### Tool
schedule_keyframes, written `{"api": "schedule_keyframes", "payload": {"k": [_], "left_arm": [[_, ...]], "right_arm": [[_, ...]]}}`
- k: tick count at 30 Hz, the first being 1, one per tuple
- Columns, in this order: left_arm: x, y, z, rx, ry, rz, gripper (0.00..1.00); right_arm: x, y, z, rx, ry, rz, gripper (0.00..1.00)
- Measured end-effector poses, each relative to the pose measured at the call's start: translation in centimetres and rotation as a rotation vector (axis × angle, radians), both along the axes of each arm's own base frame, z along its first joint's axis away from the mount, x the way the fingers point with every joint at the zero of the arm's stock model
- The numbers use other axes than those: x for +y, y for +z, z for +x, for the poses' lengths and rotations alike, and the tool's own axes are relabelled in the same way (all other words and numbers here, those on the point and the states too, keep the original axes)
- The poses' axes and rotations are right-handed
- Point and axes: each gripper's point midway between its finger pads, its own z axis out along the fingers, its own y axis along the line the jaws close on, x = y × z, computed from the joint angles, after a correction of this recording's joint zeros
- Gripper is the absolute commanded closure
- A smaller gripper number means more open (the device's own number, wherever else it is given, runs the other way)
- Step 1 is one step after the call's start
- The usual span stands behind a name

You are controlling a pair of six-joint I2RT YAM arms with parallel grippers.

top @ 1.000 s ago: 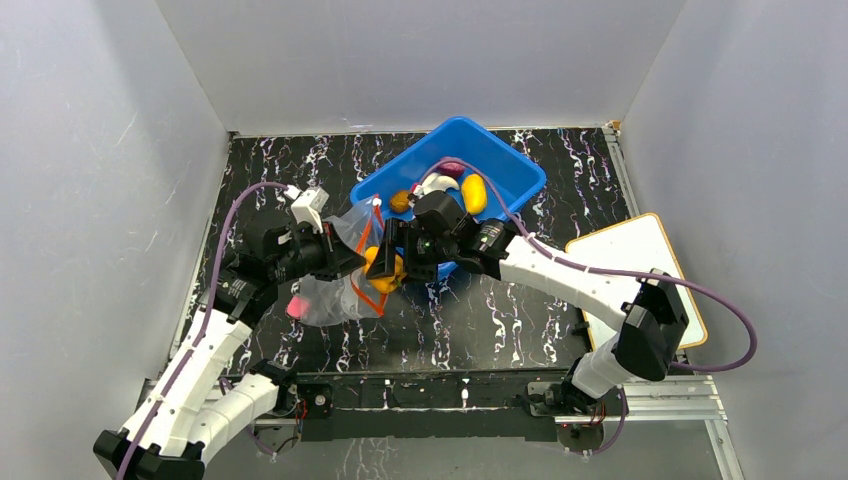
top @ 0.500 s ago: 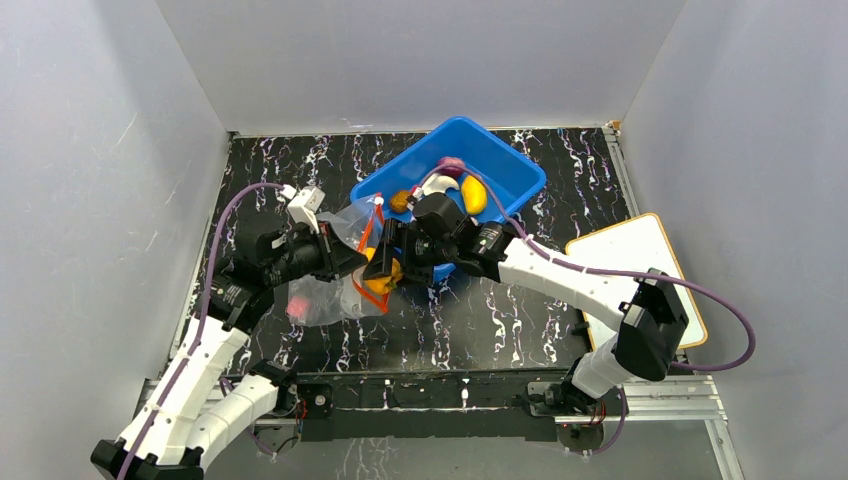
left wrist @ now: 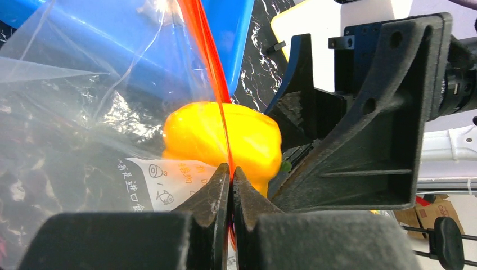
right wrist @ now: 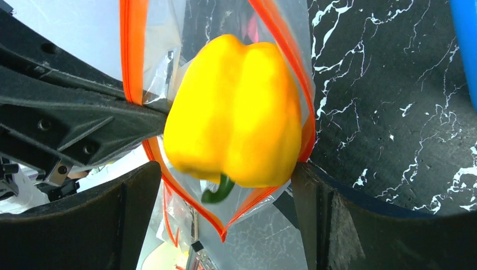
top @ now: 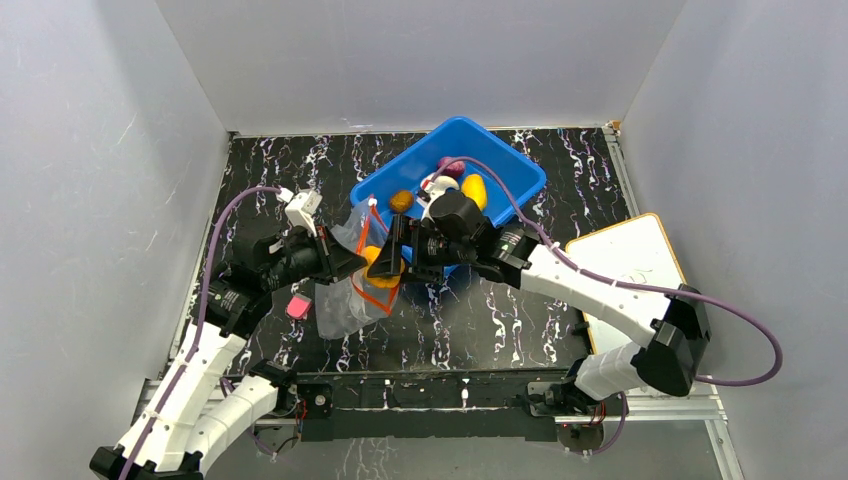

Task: Place the food in the zip-top bag and seal the zipper
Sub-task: Place the fake vegetable in the zipper food storage bag, then adjust the zipper food storage bag at the center of the board.

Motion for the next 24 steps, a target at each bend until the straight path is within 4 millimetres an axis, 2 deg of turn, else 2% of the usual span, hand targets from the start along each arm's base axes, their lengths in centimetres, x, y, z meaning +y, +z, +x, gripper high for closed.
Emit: {"api": "schedule_keyframes", "payload": {"k": [5,9,14,20,24], "left_arm": [[0.0,-0.1,-0.1,0.009,0.002,-0.001,1.00],[0.0,-0.2,-0.1,0.014,0.002,0.001,1.00],[0.0,-0.4,-0.1,0.021,0.003,0.002,1.00],[0.0,-0.7,-0.2,0.030,0.003,0.005,1.00],[0.1,-0.8,-0.2,0.032,0.004,0.006,1.00]], "right_arm": [[-0.5,0.4,-0.1,-0.020,-0.008,0.005,0.32],[-0.7,0.1,0.0,-0.033,-0.004,-0.011,0.39],[-1.5,-0.4,0.4,-0.059,-0.030,-0.054,0.57],[-2.9,0.2,1.1,-0.118,-0.079,-0.086,0.55],[-3.2,-0.2,1.5,-0.135,-0.087,-0.123,0.55]]}}
